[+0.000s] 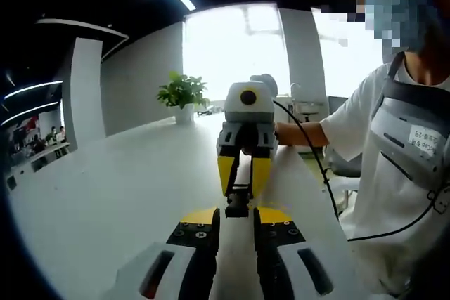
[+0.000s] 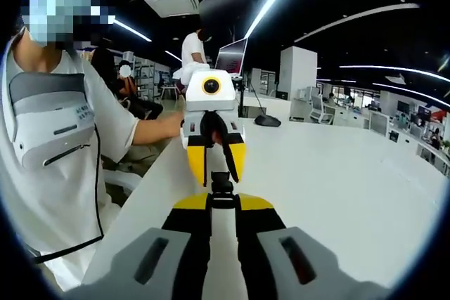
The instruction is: Snap the two parts of the plastic buckle together until the buckle closes and remains connected.
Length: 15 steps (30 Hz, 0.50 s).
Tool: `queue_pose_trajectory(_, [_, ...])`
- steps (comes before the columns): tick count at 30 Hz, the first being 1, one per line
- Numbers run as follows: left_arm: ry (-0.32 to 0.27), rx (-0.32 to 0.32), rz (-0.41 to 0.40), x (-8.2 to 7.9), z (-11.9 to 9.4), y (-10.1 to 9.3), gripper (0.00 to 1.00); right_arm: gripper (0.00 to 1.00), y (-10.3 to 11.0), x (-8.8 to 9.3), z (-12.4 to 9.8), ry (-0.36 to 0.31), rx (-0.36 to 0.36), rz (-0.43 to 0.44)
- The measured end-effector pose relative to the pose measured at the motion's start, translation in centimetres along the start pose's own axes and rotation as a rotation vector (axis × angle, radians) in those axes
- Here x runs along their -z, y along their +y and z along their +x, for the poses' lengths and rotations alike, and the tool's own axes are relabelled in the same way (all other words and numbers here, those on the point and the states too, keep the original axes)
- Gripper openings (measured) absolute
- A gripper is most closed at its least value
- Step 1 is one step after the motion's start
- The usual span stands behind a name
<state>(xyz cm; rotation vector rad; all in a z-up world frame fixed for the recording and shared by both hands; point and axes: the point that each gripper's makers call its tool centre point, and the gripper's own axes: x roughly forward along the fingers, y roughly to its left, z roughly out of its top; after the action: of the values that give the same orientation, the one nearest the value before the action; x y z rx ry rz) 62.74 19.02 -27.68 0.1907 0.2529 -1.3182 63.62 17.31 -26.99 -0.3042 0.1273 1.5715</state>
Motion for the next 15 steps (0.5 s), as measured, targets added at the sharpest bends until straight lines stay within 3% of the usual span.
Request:
queue_pose_trajectory(11, [-0.021, 0.018, -0.025, -0.4, -0.1, -0.4, 0.12, 0.11, 0.5, -0.5, -0.1, -0.025, -0.014, 0.005])
queue_pose_trajectory(15, [0.020, 0.058, 0.004, 0.1, 0.0, -1.2, 0.11, 0.11, 1.3, -0.2, 0.1, -0.003, -0.053, -0.021])
